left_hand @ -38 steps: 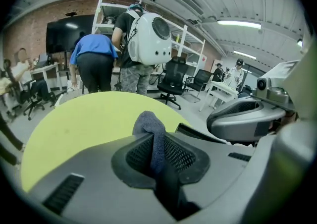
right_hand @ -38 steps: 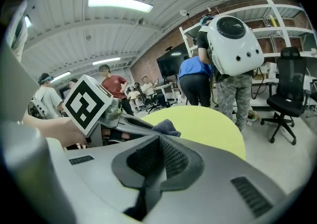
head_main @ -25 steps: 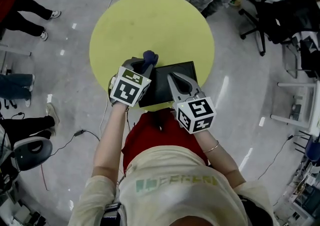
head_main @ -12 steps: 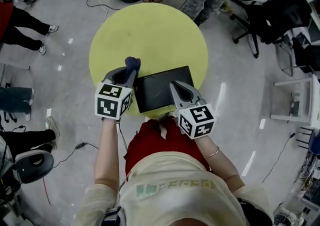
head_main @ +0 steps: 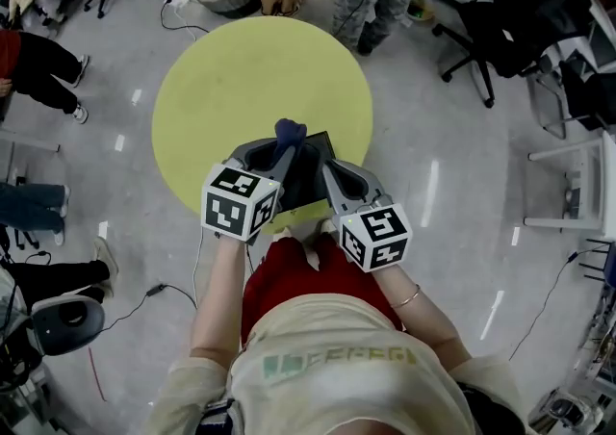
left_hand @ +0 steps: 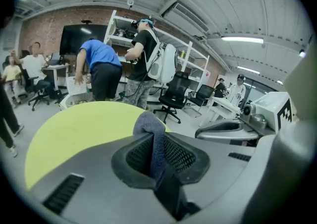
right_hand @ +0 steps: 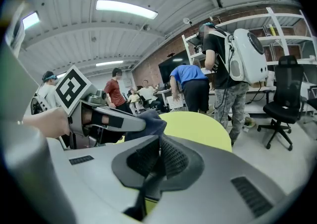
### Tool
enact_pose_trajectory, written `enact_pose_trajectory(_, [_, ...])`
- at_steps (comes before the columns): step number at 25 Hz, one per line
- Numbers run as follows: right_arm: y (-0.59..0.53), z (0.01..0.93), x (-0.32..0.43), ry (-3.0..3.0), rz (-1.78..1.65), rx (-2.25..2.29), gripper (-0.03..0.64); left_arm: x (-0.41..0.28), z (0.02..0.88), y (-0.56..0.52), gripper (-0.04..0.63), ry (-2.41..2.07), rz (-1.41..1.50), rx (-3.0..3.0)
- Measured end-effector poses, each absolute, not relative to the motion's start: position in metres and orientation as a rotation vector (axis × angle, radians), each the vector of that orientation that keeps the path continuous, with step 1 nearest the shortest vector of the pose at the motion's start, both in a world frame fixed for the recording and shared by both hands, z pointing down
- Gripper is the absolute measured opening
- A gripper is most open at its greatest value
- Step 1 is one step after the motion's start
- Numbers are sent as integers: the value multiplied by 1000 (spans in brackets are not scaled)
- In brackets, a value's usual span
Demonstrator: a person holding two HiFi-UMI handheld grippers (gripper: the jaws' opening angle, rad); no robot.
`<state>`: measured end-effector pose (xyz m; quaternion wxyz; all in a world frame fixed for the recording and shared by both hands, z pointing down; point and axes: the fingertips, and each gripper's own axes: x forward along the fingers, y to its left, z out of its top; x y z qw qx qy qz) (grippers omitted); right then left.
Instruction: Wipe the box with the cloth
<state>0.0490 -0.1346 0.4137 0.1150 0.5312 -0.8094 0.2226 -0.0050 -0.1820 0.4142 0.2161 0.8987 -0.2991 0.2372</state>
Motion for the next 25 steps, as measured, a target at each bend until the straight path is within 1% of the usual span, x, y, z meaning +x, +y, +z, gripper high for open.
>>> enact_pose_trajectory(6, [-130,417,83,-2380,677,1523,38,68,426,-167,63,-726,622,2462])
enact_pose_trajectory(11, [-125,433,93,-2366,704,1487,38,82,465,-165,63,-748,704,2415])
enact_pose_trajectory(16, [-128,442,85,-2358,724,1439,38,64,481,-177,63,-808,803,2385])
enact_pose_trajectory(21, [-133,440,44,-2388,698,1359,38,20,483,-177,63,-844,883,2384])
enact_pose_trajectory(25, [-138,437,4,-2414,680,1312,38,-25,483,-181,63,-894,890,2370])
